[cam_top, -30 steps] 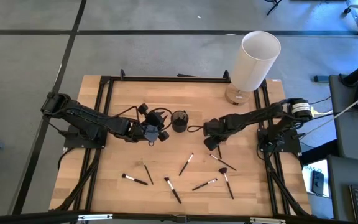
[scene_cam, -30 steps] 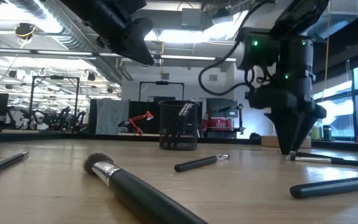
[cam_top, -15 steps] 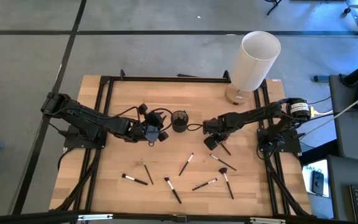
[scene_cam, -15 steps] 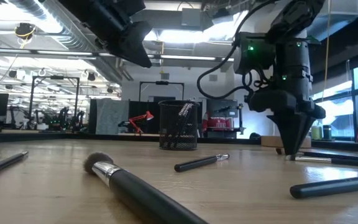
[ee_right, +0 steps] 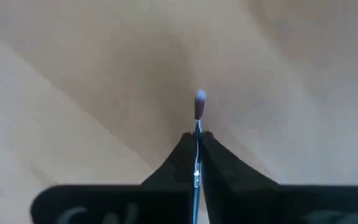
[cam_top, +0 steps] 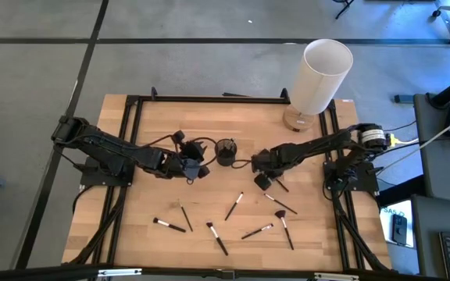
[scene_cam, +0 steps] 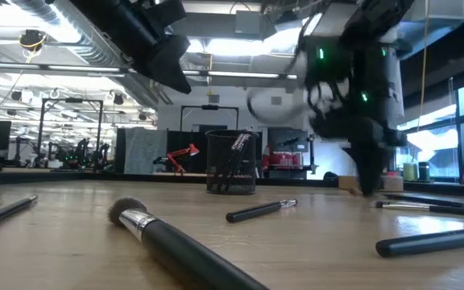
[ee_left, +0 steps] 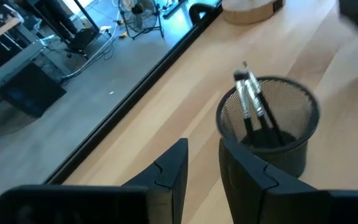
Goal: Sort items
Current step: Put the eyeshadow brush into the organizer
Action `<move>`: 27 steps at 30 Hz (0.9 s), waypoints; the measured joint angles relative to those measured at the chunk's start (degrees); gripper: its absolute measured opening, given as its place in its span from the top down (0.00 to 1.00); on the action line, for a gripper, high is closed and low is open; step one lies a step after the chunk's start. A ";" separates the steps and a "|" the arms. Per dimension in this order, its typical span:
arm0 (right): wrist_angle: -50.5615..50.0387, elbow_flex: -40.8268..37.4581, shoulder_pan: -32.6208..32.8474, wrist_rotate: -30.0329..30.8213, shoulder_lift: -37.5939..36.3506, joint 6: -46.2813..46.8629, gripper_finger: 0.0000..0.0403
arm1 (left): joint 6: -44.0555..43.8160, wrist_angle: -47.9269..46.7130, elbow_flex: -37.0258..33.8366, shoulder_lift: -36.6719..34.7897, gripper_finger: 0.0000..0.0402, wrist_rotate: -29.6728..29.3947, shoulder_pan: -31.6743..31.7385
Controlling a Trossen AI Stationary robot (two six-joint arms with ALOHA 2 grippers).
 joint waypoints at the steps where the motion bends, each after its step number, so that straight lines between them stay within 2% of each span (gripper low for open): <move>1: 0.87 0.96 -0.21 1.80 -2.01 -0.49 0.97 | 0.00 -0.74 0.00 0.00 0.79 -0.05 0.01; 7: 5.68 5.16 -1.40 16.55 -11.34 -5.94 0.97 | -0.66 -2.95 0.00 0.00 0.79 -3.59 0.04; 10: 17.94 5.85 -1.35 24.54 -15.27 -11.99 0.97 | -0.70 -2.95 0.00 0.00 0.79 -4.62 0.04; 12: 28.81 4.93 -1.35 27.29 -15.94 -16.34 0.97 | -1.22 -2.97 0.00 0.00 0.79 -5.42 0.04; 17: 56.56 1.08 -1.37 27.69 -12.90 -24.46 0.97 | -2.94 -2.97 0.00 0.00 0.79 -7.49 0.42; 22: 66.78 -2.51 -1.40 32.42 -5.33 -25.73 0.97 | -3.61 -3.01 0.00 0.00 0.79 -7.08 0.42; 27: 73.60 -2.77 -1.46 32.71 1.68 -25.78 0.95 | -3.58 -3.03 0.00 0.00 0.79 -6.14 0.42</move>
